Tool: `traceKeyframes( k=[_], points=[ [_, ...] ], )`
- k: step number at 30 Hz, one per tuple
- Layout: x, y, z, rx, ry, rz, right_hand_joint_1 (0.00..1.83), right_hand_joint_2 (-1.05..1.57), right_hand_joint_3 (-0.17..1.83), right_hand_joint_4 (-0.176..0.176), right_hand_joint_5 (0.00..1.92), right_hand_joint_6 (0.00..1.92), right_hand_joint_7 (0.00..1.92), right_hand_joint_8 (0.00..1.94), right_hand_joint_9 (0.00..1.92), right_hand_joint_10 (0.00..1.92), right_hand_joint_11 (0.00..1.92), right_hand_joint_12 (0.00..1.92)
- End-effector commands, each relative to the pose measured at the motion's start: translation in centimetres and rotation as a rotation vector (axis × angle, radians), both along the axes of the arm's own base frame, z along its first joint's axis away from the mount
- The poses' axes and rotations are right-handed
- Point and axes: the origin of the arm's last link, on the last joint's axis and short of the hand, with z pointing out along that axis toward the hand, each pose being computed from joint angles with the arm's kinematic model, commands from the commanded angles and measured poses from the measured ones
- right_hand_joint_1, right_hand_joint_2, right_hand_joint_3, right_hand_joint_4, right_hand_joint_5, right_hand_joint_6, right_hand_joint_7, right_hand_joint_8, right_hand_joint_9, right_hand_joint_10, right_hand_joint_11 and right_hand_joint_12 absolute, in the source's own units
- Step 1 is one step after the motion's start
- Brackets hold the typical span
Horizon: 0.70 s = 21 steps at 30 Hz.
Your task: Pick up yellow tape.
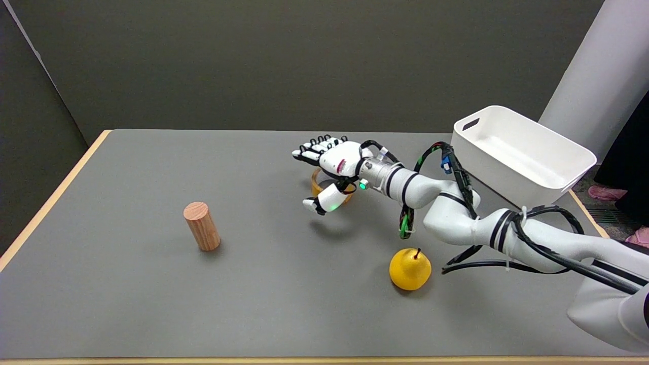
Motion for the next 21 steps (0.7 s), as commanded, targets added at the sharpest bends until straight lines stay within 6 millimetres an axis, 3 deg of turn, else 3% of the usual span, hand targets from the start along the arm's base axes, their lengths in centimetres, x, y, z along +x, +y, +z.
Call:
traceKeyframes(
  k=[1,3,6,8,10,12,21],
  points=[
    [-0.8,0.0,2.8,-0.052,0.039,-0.017,0.28,0.49,0.97,0.108,0.0,0.16,0.0,0.15,0.0,0.3,0.0,0.75],
    [-0.8,0.1,2.9,-0.049,0.039,-0.013,0.28,0.49,0.97,0.11,0.0,0.18,0.0,0.17,0.0,0.32,0.0,0.78],
    [-0.7,0.3,2.9,-0.042,0.036,-0.007,0.47,0.44,0.95,0.108,0.08,0.0,0.1,0.01,0.05,0.28,0.06,0.76],
    [-0.8,0.4,2.8,-0.038,0.027,-0.005,0.48,0.46,0.96,0.109,0.09,0.0,0.1,0.05,0.05,0.32,0.06,0.79],
    [-0.9,0.5,2.7,-0.033,0.022,-0.003,0.45,0.47,0.97,0.111,0.08,0.03,0.09,0.1,0.04,0.37,0.05,0.83],
    [-1.2,0.6,2.7,-0.031,0.02,-0.006,0.31,0.49,0.96,0.115,0.02,0.17,0.04,0.2,0.02,0.41,0.01,0.9],
    [-2.6,1.3,2.1,-0.028,-0.014,-0.032,0.33,0.49,0.97,0.116,0.04,0.15,0.06,0.19,0.04,0.43,0.02,0.91]
  ],
)
